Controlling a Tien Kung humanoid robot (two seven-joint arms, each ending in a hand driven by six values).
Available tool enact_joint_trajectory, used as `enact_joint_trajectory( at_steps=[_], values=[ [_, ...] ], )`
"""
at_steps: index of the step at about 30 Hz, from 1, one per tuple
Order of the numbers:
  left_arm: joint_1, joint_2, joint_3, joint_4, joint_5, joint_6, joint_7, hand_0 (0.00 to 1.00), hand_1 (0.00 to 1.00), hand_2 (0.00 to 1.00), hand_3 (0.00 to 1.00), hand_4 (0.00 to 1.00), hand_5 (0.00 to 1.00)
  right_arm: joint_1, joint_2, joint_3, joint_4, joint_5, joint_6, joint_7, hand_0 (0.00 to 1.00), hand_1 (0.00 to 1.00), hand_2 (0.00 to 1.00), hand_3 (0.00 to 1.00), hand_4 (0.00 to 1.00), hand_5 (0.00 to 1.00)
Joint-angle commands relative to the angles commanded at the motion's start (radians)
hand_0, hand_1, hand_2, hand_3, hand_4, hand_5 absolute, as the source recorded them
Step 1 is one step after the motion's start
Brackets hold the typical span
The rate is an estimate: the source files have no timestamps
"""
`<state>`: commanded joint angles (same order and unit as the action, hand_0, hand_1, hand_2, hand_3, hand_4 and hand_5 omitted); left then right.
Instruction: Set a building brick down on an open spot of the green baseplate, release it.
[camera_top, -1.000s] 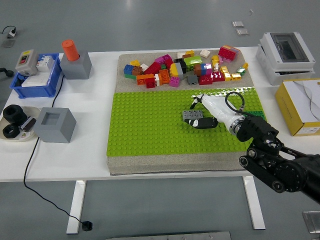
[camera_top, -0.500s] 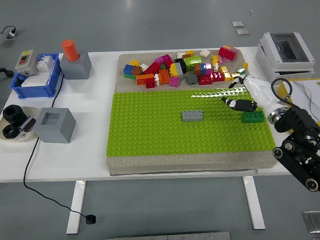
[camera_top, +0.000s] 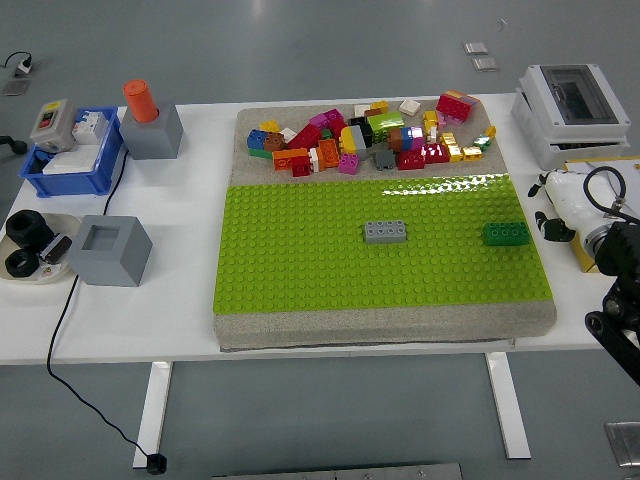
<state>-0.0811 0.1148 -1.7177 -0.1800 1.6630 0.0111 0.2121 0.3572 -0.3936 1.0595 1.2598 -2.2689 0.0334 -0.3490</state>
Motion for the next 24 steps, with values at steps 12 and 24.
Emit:
enact_joint_trajectory(
  at_steps=[12,24],
  values=[
    [0.000,-0.001,-0.001,0.000,0.001,0.000,0.001,0.655,0.644,0.649,0.664,0.705,0.212,-0.006,0.003,-0.029,0.036,0.046,0.032,-0.026,0.780,0.813,0.855,0.661,0.580,0.036],
    [0.000,-0.002,-0.001,0.000,0.001,0.000,0.001,0.655,0.644,0.649,0.664,0.705,0.213,-0.005,0.005,-0.044,0.051,0.070,0.075,-0.064,0.815,0.844,0.905,0.704,0.622,0.048]
  ],
)
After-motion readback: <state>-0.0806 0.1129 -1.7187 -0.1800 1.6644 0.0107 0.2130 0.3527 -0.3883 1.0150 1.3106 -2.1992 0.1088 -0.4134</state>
